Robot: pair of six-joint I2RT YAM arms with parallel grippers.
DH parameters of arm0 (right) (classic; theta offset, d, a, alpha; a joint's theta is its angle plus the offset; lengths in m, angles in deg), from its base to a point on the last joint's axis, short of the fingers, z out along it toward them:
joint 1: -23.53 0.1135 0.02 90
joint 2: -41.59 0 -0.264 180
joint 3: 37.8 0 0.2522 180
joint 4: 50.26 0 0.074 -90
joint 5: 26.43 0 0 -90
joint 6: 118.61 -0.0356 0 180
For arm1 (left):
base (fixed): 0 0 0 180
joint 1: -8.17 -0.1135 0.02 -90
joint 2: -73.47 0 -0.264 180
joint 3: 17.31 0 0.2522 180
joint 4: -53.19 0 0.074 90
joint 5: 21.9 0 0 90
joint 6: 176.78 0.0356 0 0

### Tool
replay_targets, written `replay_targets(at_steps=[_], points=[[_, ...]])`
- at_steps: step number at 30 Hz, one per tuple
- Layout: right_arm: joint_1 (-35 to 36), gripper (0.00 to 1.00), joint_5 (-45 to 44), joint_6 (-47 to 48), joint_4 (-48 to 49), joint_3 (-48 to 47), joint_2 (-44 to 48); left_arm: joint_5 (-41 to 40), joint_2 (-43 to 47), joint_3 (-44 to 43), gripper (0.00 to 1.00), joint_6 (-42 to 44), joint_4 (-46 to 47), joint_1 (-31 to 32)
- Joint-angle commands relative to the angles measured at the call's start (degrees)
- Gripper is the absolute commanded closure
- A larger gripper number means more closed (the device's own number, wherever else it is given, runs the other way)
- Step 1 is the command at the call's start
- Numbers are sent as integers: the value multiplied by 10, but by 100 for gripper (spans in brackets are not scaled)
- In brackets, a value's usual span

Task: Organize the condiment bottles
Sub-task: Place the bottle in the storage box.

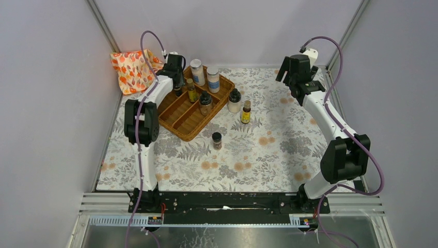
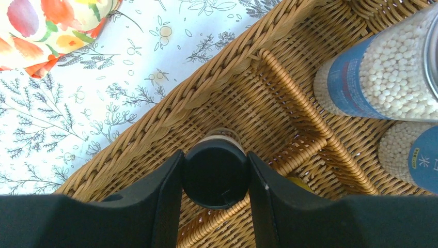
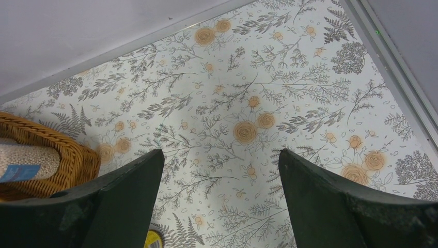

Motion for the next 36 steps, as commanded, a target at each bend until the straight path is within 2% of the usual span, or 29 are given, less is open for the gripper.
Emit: replay_targets(at_steps=[1, 9, 10, 13, 18, 21, 26, 36], points=[[-3, 11, -2, 8, 22, -31, 1, 10, -21, -26, 100, -10, 17, -5], [-4, 11, -8, 10, 22, -20, 2, 13, -39, -47, 100, -11, 5, -5], [-3, 11, -7, 10, 24, -19, 2, 10, -39, -47, 95, -10, 4, -6], [-3, 11, -6, 7, 24, -18, 1, 1, -38, -45, 66, -11, 2, -5], [-3, 11, 1, 2, 25, -16, 0, -7, -32, -38, 39, -14, 0, -5], [-4, 11, 3, 2, 26, -12, 3, -10, -31, -35, 32, -15, -1, -5], [-3, 11, 5, 2, 27, -5, 5, -13, -24, -34, 28, -21, 2, -5], [-3, 11, 3, 10, 25, -16, 0, -39, 32, 0, 27, -38, 35, 5]])
